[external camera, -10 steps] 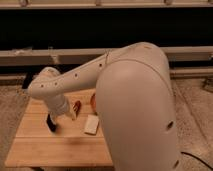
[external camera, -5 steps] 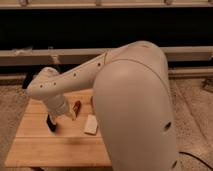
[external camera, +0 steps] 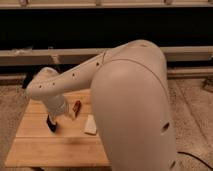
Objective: Knock the eraser over
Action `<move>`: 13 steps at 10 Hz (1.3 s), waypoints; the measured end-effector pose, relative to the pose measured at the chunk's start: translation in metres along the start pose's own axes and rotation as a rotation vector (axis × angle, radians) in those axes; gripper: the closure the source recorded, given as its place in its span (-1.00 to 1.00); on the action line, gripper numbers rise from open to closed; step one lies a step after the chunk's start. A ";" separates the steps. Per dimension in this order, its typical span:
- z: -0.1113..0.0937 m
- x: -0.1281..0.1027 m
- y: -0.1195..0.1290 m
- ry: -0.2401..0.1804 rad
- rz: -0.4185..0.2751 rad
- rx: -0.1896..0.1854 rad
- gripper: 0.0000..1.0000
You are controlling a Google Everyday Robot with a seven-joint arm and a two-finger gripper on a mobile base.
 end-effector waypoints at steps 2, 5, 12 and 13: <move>0.001 -0.002 -0.001 -0.001 -0.001 0.001 -0.30; 0.011 -0.019 0.016 -0.013 -0.035 0.006 -0.30; 0.034 -0.026 0.061 -0.001 -0.148 0.014 -0.30; 0.035 -0.026 0.065 -0.002 -0.164 0.014 -0.30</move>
